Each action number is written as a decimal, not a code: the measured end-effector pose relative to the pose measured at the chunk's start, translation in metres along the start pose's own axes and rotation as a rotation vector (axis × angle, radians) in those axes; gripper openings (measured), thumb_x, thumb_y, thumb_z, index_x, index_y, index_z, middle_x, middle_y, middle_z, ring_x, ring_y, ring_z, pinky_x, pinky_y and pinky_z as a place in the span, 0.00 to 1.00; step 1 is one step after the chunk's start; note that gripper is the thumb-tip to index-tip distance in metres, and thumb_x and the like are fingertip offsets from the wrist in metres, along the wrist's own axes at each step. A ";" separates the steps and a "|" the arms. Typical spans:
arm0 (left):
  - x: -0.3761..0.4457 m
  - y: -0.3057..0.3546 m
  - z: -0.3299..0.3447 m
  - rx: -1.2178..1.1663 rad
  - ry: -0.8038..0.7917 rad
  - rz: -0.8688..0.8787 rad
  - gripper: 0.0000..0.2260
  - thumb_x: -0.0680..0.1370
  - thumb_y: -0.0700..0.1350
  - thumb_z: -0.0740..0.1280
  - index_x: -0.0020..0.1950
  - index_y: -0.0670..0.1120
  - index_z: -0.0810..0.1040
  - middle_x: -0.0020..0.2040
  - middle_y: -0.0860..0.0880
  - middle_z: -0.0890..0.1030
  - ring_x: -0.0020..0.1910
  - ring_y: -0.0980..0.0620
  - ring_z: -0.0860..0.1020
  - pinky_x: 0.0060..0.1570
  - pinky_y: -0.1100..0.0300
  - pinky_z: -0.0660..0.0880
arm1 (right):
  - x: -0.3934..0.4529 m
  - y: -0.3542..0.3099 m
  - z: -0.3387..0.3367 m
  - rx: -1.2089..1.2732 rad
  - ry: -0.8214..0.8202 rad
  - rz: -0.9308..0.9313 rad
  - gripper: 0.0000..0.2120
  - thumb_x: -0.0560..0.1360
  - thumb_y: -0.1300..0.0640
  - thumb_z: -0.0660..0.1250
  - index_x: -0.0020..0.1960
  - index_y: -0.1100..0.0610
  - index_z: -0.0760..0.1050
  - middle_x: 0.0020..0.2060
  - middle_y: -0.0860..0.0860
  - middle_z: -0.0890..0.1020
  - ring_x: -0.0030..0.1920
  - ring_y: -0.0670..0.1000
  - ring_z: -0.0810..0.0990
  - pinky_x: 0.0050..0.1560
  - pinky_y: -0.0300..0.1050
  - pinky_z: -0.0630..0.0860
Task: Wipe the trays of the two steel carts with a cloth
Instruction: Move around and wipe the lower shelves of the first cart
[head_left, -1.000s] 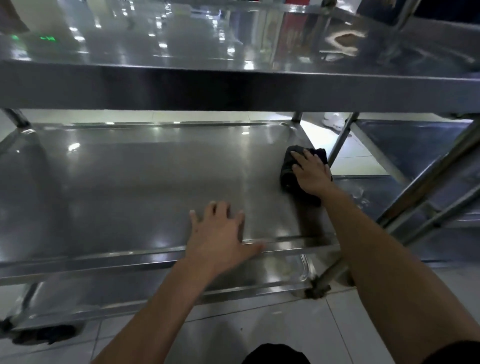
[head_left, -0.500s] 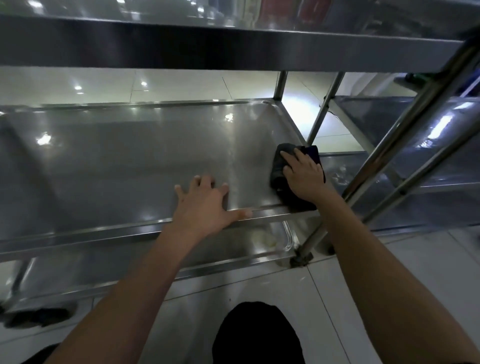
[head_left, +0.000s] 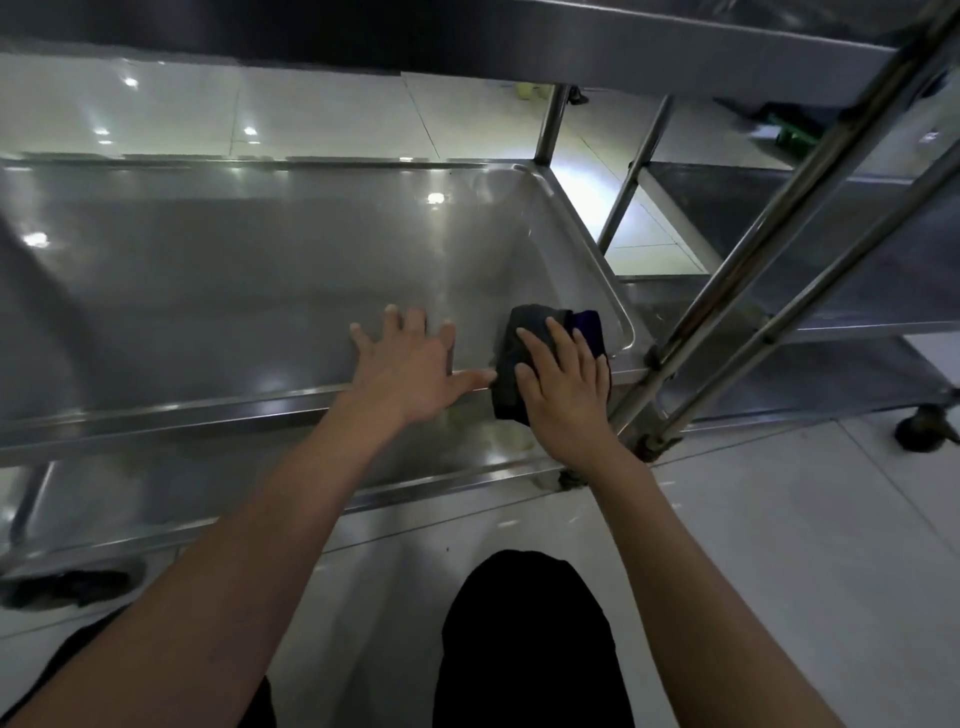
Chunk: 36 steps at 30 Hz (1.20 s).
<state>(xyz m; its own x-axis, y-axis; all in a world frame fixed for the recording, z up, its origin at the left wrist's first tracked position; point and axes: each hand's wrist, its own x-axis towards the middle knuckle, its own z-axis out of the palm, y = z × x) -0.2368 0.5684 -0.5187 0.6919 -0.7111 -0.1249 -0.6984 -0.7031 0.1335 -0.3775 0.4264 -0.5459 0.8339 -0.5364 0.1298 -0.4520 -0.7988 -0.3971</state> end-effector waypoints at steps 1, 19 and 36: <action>-0.001 -0.003 0.000 -0.017 -0.004 0.016 0.41 0.72 0.77 0.47 0.77 0.53 0.63 0.77 0.43 0.60 0.79 0.37 0.51 0.70 0.27 0.50 | -0.001 -0.005 0.002 0.007 0.003 -0.010 0.27 0.80 0.40 0.42 0.78 0.41 0.56 0.80 0.46 0.51 0.80 0.51 0.44 0.76 0.56 0.37; -0.053 -0.051 0.014 -0.136 0.334 0.103 0.14 0.79 0.49 0.68 0.65 0.55 0.80 0.65 0.49 0.77 0.65 0.41 0.73 0.68 0.37 0.64 | -0.003 -0.009 0.024 -0.037 0.179 -0.109 0.34 0.77 0.41 0.66 0.78 0.49 0.59 0.78 0.52 0.56 0.79 0.57 0.47 0.76 0.67 0.45; -0.039 -0.058 0.012 -0.059 0.353 0.128 0.18 0.82 0.52 0.64 0.70 0.49 0.74 0.70 0.49 0.73 0.73 0.45 0.66 0.71 0.38 0.62 | -0.015 -0.054 0.024 0.263 0.109 -0.202 0.29 0.75 0.61 0.72 0.74 0.51 0.69 0.77 0.49 0.61 0.78 0.55 0.54 0.77 0.59 0.58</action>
<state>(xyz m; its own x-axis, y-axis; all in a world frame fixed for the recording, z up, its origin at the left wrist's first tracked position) -0.2257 0.6369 -0.5332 0.6273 -0.7403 0.2417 -0.7787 -0.5999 0.1836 -0.3579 0.4844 -0.5482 0.8529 -0.4123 0.3202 -0.1729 -0.8019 -0.5719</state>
